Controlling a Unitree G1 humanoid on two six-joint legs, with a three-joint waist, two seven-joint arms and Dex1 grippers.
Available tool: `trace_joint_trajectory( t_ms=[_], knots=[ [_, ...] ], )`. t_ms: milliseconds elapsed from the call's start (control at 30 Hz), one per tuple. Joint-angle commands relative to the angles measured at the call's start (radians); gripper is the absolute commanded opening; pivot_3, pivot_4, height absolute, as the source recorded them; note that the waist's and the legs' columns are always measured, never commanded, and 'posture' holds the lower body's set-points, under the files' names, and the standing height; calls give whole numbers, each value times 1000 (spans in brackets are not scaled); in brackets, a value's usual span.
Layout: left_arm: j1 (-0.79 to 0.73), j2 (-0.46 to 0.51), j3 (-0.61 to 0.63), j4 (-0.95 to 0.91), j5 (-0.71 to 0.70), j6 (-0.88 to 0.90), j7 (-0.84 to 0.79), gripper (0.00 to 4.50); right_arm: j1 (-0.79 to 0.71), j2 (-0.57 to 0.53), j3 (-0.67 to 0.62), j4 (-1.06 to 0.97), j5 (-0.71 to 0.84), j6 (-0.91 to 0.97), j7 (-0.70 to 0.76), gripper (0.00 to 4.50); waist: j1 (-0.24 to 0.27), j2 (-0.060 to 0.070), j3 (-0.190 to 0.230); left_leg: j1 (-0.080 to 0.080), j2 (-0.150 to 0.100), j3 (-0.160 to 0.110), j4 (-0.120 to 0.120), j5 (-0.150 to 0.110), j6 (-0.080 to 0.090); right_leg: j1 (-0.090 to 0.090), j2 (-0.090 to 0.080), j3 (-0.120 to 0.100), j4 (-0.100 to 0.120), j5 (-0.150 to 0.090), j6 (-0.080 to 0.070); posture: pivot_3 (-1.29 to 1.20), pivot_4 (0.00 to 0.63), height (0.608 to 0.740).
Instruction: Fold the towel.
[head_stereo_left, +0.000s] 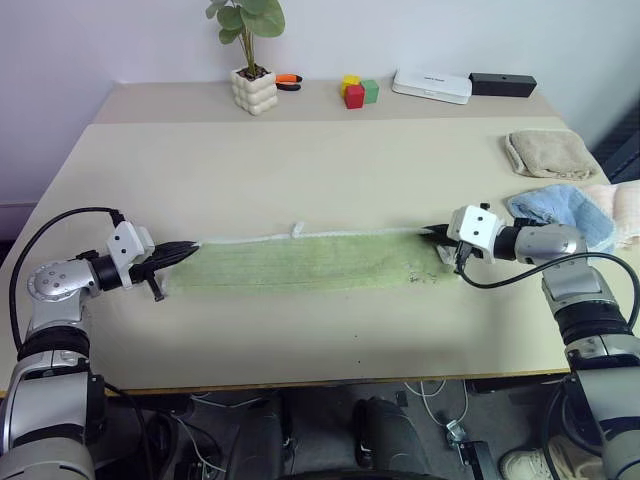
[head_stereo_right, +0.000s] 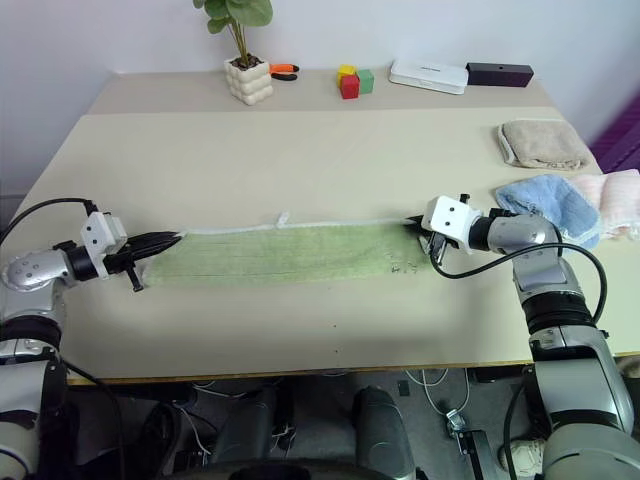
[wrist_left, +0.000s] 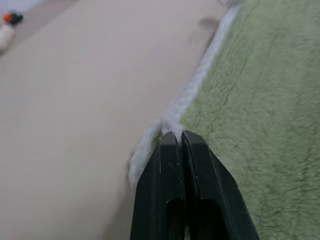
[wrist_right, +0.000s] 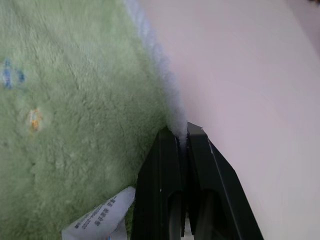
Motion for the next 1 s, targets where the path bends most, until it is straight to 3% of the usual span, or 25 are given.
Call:
trace_joint_trajectory(
  t_ms=[33, 267, 467, 533, 567, 667, 800, 833, 1000],
  knots=[
    [-25, 7, 0, -6, -1, 87, 8, 973, -4, -4, -18, -11, 33, 57, 23, 914, -1, 0, 0, 0, 0, 0, 0, 0, 0, 0, 0, 0, 0, 0, 0, 0, 150, 735],
    [-19, 23, 13, -42, -12, 63, 11, 4484, -2, -34, -41, -20, -20, 65, -113, 4441, 0, 0, 0, 0, 0, 0, 0, 0, 0, 0, 0, 0, 0, 0, 0, 0, 150, 735],
    [-16, 66, 68, -106, -74, 157, 8, 4484, 97, -36, -178, -285, 157, 279, -141, 4441, -1, 0, 0, 0, 0, 0, 0, 0, 0, 0, 0, 0, 0, 0, 0, 0, 150, 735],
    [-18, 54, 108, -180, -144, 280, 20, 3992, 144, 4, -225, -453, 247, 412, -180, 4500, -1, 0, 0, 0, 0, -1, 0, 0, 0, 0, 0, 0, 0, 0, 0, 0, 150, 735],
    [-5, 39, 122, -249, -182, 339, 26, 3702, 166, 36, -243, -544, 296, 493, -216, 3974, -1, 0, 0, 0, 0, -1, 0, 0, 0, 0, 0, 0, 0, 0, 0, 0, 150, 735],
    [40, -9, 143, -454, -259, 485, 91, 2181, 201, 139, -257, -757, 381, 688, -342, 2678, 0, 0, 0, 0, 0, -2, 0, 0, 0, 0, 0, 0, 1, 0, 0, 0, 150, 735],
    [105, -101, 129, -792, -338, 715, 286, 150, 258, 363, -178, -958, 411, 851, -556, 549, 2, -1, -1, 0, 0, -3, 0, 0, 0, 1, 0, 0, 1, 0, 0, 0, 150, 735],
    [129, -132, 114, -869, -350, 752, 325, 0, 278, 411, -155, -975, 394, 865, -600, 41, 3, -1, -1, 0, 0, -4, 0, 0, 0, 2, 0, 0, 1, 0, 0, 0, 150, 735],
    [236, -305, 58, -1049, -348, 868, 525, 0, 355, 549, -67, -929, 300, 885, -746, 41, 3, -2, -2, 0, -1, -4, 1, 0, 0, 3, 0, 0, 0, 0, 0, 0, 150, 735]
  ],
)
